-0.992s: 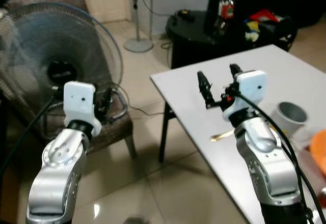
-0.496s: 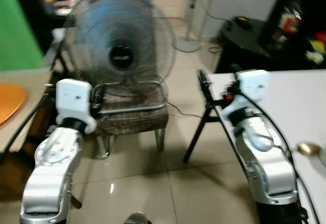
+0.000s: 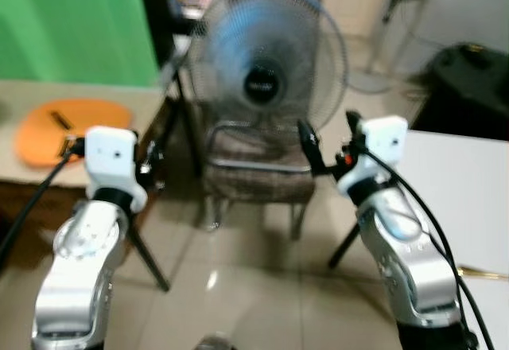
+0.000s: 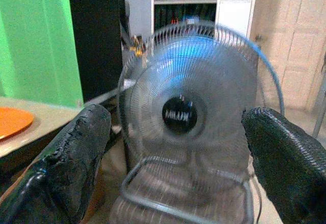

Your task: Setting the table

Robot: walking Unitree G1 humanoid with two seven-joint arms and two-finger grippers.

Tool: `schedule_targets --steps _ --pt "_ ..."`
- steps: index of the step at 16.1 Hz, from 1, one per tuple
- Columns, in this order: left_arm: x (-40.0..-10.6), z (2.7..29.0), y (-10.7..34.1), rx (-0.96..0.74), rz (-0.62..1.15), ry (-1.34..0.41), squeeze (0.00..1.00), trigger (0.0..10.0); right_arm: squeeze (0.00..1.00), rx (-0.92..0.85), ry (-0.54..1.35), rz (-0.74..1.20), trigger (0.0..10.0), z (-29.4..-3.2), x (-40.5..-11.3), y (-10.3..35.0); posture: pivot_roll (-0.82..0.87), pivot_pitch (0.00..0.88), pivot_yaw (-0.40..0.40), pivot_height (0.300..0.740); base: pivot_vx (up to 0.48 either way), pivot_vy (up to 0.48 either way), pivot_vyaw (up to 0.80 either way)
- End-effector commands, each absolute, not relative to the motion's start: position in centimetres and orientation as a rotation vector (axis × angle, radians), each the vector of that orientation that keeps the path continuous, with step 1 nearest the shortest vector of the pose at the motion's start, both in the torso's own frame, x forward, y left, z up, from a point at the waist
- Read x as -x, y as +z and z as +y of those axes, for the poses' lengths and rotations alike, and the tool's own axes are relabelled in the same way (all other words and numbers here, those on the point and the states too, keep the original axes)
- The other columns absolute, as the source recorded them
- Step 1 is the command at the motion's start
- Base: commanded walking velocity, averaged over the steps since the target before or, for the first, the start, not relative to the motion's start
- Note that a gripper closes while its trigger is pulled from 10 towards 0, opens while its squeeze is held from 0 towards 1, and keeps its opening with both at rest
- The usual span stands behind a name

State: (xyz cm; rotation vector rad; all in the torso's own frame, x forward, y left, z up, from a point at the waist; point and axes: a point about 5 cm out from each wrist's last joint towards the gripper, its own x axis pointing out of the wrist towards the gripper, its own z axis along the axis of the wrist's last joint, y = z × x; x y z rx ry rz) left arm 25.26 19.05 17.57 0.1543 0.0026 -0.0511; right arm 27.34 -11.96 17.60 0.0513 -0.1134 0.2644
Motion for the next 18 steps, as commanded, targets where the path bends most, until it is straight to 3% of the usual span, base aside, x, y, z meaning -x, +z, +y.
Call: schedule_targets --steps 1,18 --pt "-25.46 18.79 17.74 -0.152 0.002 -0.066 0.0 10.0 1.0 -0.066 0.241 -0.107 10.0 -12.39 -27.21 17.74 0.16 0.0 -0.014 0.74 0.0 0.341 0.0" --pt "-25.28 18.65 17.38 -0.176 0.018 -0.072 0.0 10.0 1.0 -0.099 0.208 -0.091 10.0 -12.69 -28.07 17.57 0.18 0.0 -0.037 0.74 0.0 0.343 0.0"
